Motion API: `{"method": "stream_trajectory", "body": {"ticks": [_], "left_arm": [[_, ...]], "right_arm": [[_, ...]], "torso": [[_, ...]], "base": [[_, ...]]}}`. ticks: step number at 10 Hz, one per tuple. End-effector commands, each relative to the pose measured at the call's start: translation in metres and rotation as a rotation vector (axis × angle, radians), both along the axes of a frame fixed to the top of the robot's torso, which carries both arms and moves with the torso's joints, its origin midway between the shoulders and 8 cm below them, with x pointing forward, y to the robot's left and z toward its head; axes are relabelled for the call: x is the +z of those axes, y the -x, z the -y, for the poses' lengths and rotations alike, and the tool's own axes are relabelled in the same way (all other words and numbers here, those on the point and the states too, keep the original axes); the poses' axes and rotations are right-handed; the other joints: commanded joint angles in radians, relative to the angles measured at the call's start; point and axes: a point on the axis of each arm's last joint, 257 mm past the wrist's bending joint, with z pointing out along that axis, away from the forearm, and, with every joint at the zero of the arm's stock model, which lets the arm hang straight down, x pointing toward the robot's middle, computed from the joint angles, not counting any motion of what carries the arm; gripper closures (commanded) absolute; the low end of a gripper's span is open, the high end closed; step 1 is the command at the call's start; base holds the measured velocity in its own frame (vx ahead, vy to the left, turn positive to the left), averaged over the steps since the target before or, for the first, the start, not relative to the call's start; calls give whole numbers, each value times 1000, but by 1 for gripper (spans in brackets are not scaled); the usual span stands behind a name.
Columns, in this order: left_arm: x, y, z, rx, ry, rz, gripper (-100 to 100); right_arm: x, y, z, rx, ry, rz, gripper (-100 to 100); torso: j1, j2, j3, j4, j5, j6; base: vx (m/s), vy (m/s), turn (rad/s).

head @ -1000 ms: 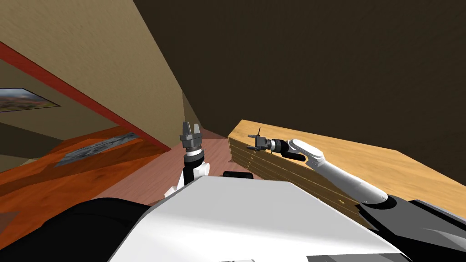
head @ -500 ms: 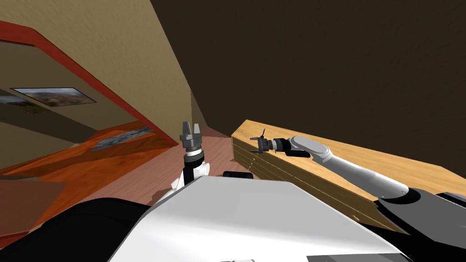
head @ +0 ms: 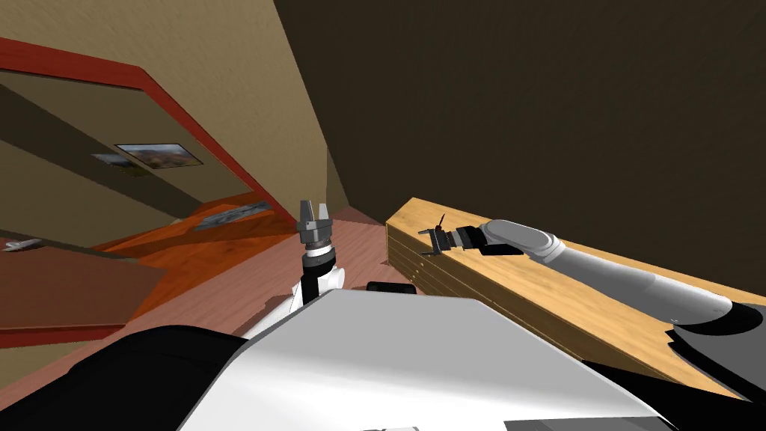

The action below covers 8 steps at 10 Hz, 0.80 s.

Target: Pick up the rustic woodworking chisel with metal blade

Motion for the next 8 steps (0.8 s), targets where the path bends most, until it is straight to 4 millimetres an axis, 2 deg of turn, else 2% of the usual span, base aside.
{"method": "stream_trajectory", "body": {"ticks": [1,2,3,4,6,7,8], "left_arm": [[0,0,0,0,0,0,0],[0,0,0,0,0,0,0],[0,0,0,0,0,0,0],[0,0,0,0,0,0,0],[0,0,0,0,0,0,0],[0,0,0,0,0,0,0],[0,0,0,0,0,0,0]], "right_arm": [[-12,-2,13,13,71,18,-100],[-22,-3,35,23,155,24,-100],[-26,-4,39,28,179,38,-100],[-35,-4,62,37,261,41,-100],[-39,-6,67,45,292,58,-100],[-47,-6,93,55,378,63,-100],[-49,-7,96,59,394,72,-100]], "torso": [[0,0,0,0,0,0],[0,0,0,0,0,1],[0,0,0,0,0,0],[0,0,0,0,0,1],[0,0,0,0,0,1],[0,0,0,0,0,1],[1,-1,0,0,0,0]], "base": [[-8,-15,164],[-10,-15,310],[-5,-21,102],[-6,-14,207],[-2,-14,62],[0,-5,260],[0,-16,149]]}}
